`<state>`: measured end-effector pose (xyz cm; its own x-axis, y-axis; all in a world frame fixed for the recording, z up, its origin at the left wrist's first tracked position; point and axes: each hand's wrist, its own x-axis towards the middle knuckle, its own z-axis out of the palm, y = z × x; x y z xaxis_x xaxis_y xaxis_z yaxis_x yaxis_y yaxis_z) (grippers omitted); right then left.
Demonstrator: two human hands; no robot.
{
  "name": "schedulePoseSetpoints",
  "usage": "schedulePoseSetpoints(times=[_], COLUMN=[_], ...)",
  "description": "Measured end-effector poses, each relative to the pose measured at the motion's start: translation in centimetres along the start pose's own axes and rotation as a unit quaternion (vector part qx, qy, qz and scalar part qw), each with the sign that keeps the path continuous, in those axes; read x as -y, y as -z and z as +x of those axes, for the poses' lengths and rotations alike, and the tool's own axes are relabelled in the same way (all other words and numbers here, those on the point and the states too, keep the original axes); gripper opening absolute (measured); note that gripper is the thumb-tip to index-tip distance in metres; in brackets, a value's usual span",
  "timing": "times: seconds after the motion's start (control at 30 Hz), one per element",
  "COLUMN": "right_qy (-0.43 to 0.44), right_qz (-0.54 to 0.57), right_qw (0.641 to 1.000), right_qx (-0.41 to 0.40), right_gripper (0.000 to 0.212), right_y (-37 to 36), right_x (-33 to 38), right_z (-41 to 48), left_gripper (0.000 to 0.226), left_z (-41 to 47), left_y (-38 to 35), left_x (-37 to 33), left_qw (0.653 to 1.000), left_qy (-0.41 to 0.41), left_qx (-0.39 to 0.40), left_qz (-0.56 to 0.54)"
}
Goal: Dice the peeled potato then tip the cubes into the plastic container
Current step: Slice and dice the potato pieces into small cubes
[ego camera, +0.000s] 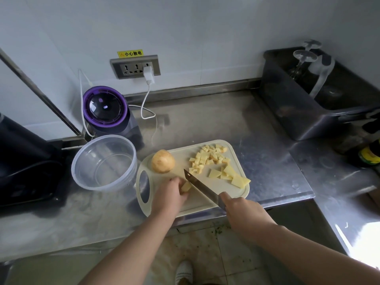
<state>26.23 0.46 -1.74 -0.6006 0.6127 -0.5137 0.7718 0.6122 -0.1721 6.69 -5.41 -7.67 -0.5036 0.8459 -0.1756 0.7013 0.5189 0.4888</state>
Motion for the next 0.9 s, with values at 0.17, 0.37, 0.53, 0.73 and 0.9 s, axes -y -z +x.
schedulePoseSetpoints(times=[0.17, 0.37, 0.53, 0.73, 0.9], right_qy=[0.008, 0.012, 0.019, 0.023, 0.014], right_qz=[0.002, 0.007, 0.009, 0.006, 0.018], right_qw=[1.000, 1.000, 1.000, 1.000, 1.000], right_qx=[0.001, 0.002, 0.003, 0.009, 0.003], right_gripper=[0.036, 0.037, 0.042, 0.047, 0.041], right_y=[0.0, 0.1, 0.2, 0.5, 1.5], right_x=[0.2, 0.2, 0.4, 0.8, 0.8], right_z=[0.1, -0.1, -0.4, -0.9, -0.9], left_gripper=[0.025, 0.027, 0.024, 0.010, 0.012], left_z=[-0.1, 0.0, -0.2, -0.8, -1.1], left_y=[-0.3, -0.2, -0.1, -0.2, -0.4], left_x=[-0.1, -0.1, -0.2, -0.6, -0.6], left_qw=[1.000, 0.996, 0.993, 0.992, 0.993], left_qy=[0.023, 0.063, 0.081, 0.087, 0.078], left_qx=[0.000, 0.013, 0.007, -0.016, -0.035], left_qz=[-0.015, -0.064, -0.079, -0.093, -0.085])
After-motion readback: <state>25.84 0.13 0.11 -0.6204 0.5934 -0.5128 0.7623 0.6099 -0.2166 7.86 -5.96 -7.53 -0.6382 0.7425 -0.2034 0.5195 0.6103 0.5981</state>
